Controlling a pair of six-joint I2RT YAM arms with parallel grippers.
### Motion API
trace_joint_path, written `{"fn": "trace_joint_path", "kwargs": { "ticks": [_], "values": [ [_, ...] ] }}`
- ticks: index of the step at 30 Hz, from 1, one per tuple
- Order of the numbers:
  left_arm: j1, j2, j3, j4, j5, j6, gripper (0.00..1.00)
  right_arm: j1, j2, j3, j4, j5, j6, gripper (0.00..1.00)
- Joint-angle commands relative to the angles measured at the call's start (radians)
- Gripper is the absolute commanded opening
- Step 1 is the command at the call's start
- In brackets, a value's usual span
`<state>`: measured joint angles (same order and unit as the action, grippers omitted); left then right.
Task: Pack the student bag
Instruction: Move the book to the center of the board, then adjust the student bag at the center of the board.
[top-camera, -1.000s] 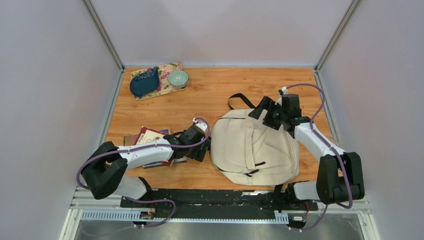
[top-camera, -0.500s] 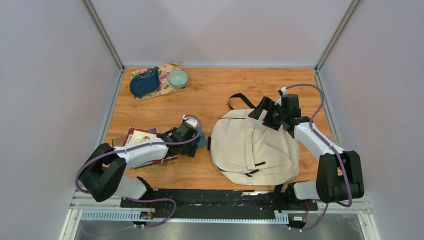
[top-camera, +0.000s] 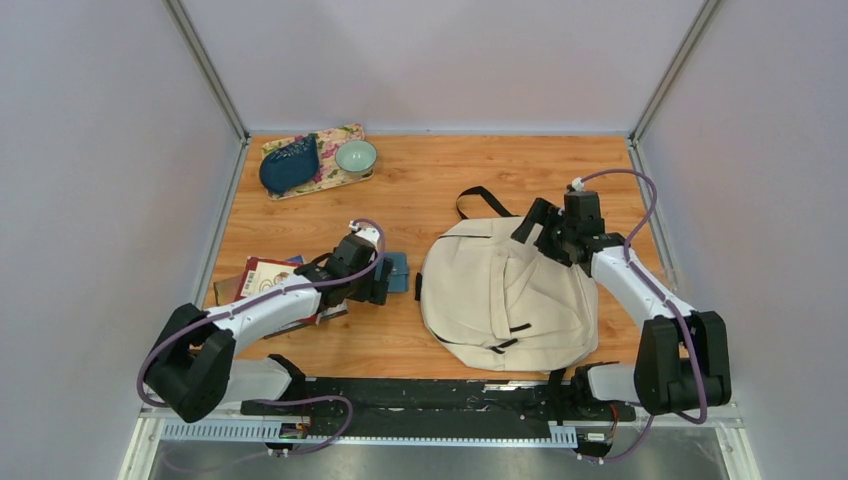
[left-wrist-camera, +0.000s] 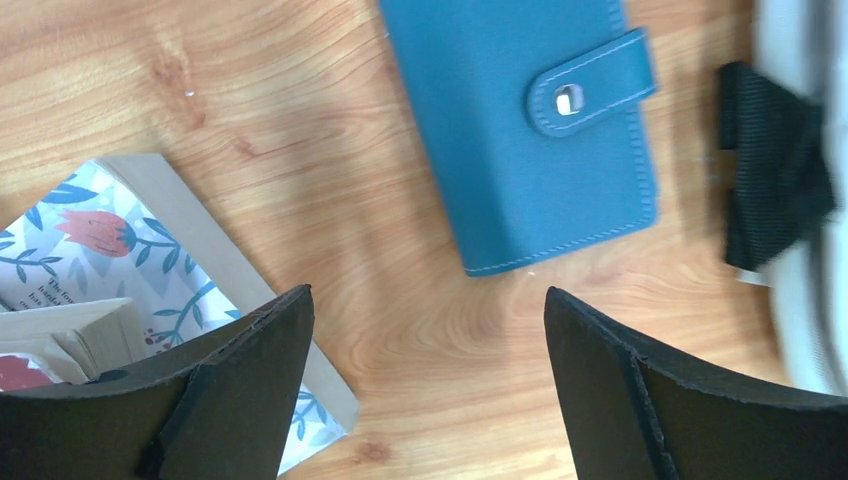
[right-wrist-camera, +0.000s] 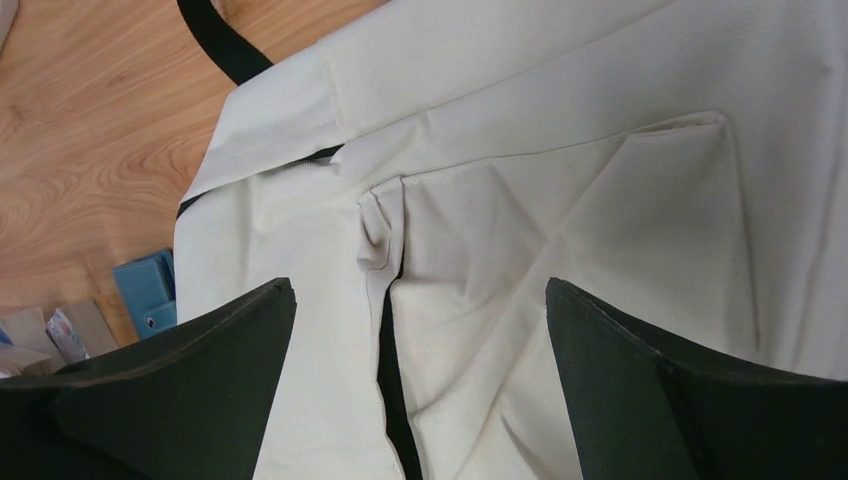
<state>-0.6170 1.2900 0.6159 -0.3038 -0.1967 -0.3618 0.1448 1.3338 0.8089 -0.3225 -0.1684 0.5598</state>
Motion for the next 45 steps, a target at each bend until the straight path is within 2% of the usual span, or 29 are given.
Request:
{"fn": "trace_joint_path", "kwargs": {
  "ticks": [1,5,8,13,20,24,28,31,32,34,35,36,40,45],
  "values": [
    [0.003,-0.098,0.039,0.041,0.114,-0.026,0.94,-0.01,-0.094,0.035,-0.039,0.122,0.003,0.99],
    [-0.007,-0.121,0.044,0.097,0.216,-0.057,0.94,-0.01,-0.156,0.019,-0.076,0.167,0.009,0.99],
    [-0.076,-0.094,0.062,0.127,0.243,-0.081,0.95,-0.02,-0.208,0.003,-0.101,0.231,0.006,0.99],
    [-0.154,0.015,0.074,0.186,0.279,-0.157,0.94,-0.031,-0.263,-0.005,-0.115,0.254,0.003,0.99],
    [-0.185,0.08,0.073,0.328,0.359,-0.218,0.93,-0.033,-0.265,-0.005,-0.11,0.218,0.006,0.99],
    [-0.185,0.213,0.178,0.325,0.408,-0.197,0.93,-0.031,-0.271,-0.004,-0.118,0.184,0.003,0.99],
    [-0.187,0.295,0.245,0.313,0.408,-0.187,0.91,-0.031,-0.304,-0.017,-0.142,0.068,-0.008,0.99],
    [-0.185,0.339,0.284,0.308,0.378,-0.164,0.65,-0.031,-0.353,-0.051,-0.179,0.018,-0.011,0.99],
    [-0.184,0.35,0.291,0.308,0.362,-0.154,0.46,-0.031,-0.367,-0.063,-0.188,0.012,-0.008,0.99],
    [-0.176,0.371,0.314,0.282,0.35,-0.144,0.26,-0.031,-0.418,-0.095,-0.204,-0.023,0.008,0.99],
    [-0.17,0.377,0.324,0.282,0.338,-0.141,0.09,-0.033,-0.435,-0.103,-0.205,-0.042,0.011,0.99],
    [-0.162,0.379,0.329,0.284,0.333,-0.141,0.0,-0.033,-0.455,-0.111,-0.211,-0.061,0.015,0.99],
    [-0.101,0.368,0.332,0.293,0.309,-0.146,0.0,-0.031,-0.539,-0.16,-0.214,-0.18,0.06,0.99],
    [-0.014,0.289,0.274,0.298,0.209,-0.178,0.0,-0.027,-0.573,-0.197,-0.182,-0.34,0.103,0.98]
  ]
}}
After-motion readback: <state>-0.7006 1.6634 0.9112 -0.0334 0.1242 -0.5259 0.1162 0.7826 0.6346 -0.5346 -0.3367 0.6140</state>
